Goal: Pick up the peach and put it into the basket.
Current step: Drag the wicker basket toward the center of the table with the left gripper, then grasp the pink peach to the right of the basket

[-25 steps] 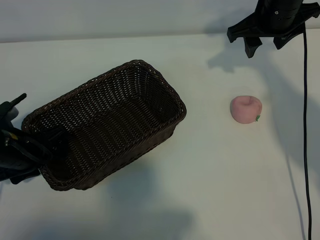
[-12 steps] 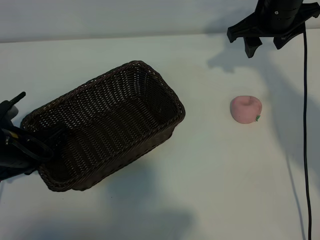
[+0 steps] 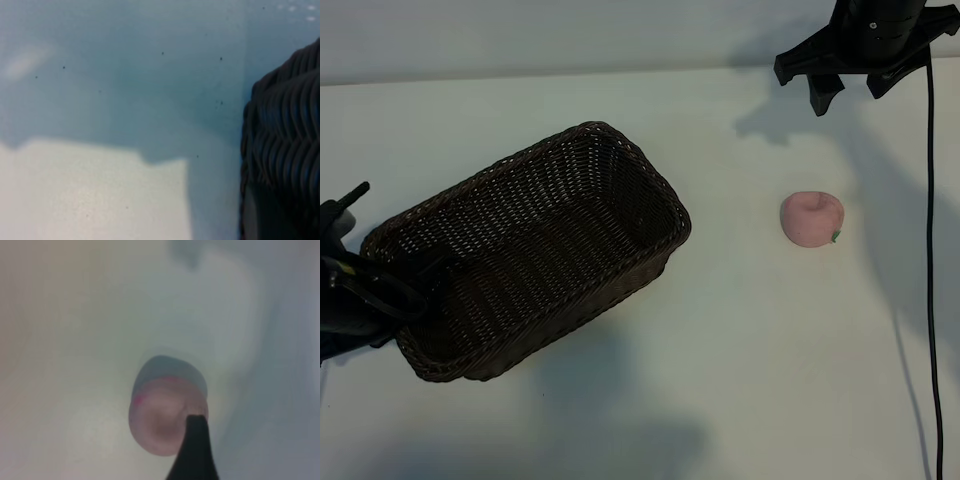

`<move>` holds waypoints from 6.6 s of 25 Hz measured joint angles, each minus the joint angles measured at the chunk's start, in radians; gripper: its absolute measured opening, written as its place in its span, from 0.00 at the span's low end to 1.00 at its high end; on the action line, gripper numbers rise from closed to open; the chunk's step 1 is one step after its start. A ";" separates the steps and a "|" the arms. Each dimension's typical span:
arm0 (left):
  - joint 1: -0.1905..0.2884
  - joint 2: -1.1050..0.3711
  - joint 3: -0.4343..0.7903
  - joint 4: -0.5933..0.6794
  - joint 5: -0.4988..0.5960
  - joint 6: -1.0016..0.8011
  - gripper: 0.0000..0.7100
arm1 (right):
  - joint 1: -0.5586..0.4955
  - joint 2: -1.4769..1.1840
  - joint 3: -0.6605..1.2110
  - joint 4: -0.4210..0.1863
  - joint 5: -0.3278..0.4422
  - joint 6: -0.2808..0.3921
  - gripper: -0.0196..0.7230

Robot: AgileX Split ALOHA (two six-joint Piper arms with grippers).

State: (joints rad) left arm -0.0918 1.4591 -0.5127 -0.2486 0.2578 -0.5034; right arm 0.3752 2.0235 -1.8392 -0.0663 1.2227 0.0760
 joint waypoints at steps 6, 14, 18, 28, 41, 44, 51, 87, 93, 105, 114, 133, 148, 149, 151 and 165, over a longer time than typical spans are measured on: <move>0.000 -0.077 0.000 -0.020 0.010 0.030 0.15 | 0.000 0.000 0.000 0.000 0.000 -0.003 0.80; 0.000 -0.149 -0.079 -0.023 0.092 0.045 0.15 | 0.000 0.000 0.000 0.000 0.000 -0.011 0.80; 0.000 -0.141 -0.182 -0.023 0.182 0.110 0.15 | 0.000 0.000 0.000 0.000 0.000 -0.014 0.79; 0.000 0.086 -0.546 -0.018 0.423 0.319 0.15 | 0.000 0.000 0.000 0.000 0.000 -0.016 0.79; -0.024 0.376 -0.790 -0.136 0.499 0.546 0.15 | 0.000 0.000 0.000 0.000 0.000 -0.017 0.78; -0.057 0.419 -0.813 -0.147 0.492 0.546 0.15 | 0.000 0.000 0.000 0.000 0.000 -0.017 0.78; -0.080 0.485 -0.817 -0.155 0.418 0.484 0.15 | 0.000 0.000 0.000 0.000 0.000 -0.016 0.78; -0.080 0.489 -0.826 -0.126 0.432 0.540 0.93 | 0.000 0.000 0.000 0.000 0.000 -0.016 0.78; -0.079 0.374 -0.873 -0.062 0.514 0.492 0.92 | 0.000 0.000 0.000 0.000 0.000 -0.015 0.78; -0.079 0.223 -0.891 0.106 0.641 0.401 0.89 | 0.000 0.000 0.000 0.000 0.000 -0.015 0.78; -0.079 0.198 -0.882 0.099 0.666 0.394 0.87 | 0.000 0.000 0.000 0.000 0.000 -0.015 0.78; -0.079 0.198 -0.804 0.079 0.596 0.392 0.76 | -0.020 0.000 0.000 0.000 -0.001 0.099 0.78; -0.079 0.198 -0.804 0.079 0.584 0.393 0.75 | -0.024 -0.006 0.066 -0.005 -0.006 0.159 0.78; -0.079 0.198 -0.804 0.083 0.582 0.393 0.75 | -0.024 -0.008 0.090 -0.005 -0.007 0.164 0.78; -0.079 0.198 -0.804 0.093 0.579 0.393 0.75 | -0.024 -0.013 0.149 -0.004 -0.028 0.171 0.78; -0.079 0.198 -0.804 0.117 0.577 0.393 0.75 | -0.024 -0.059 0.466 0.066 -0.371 0.202 0.78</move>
State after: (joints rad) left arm -0.1709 1.6574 -1.3166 -0.1317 0.8347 -0.1101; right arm 0.3511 1.9643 -1.3730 0.0000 0.8516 0.2780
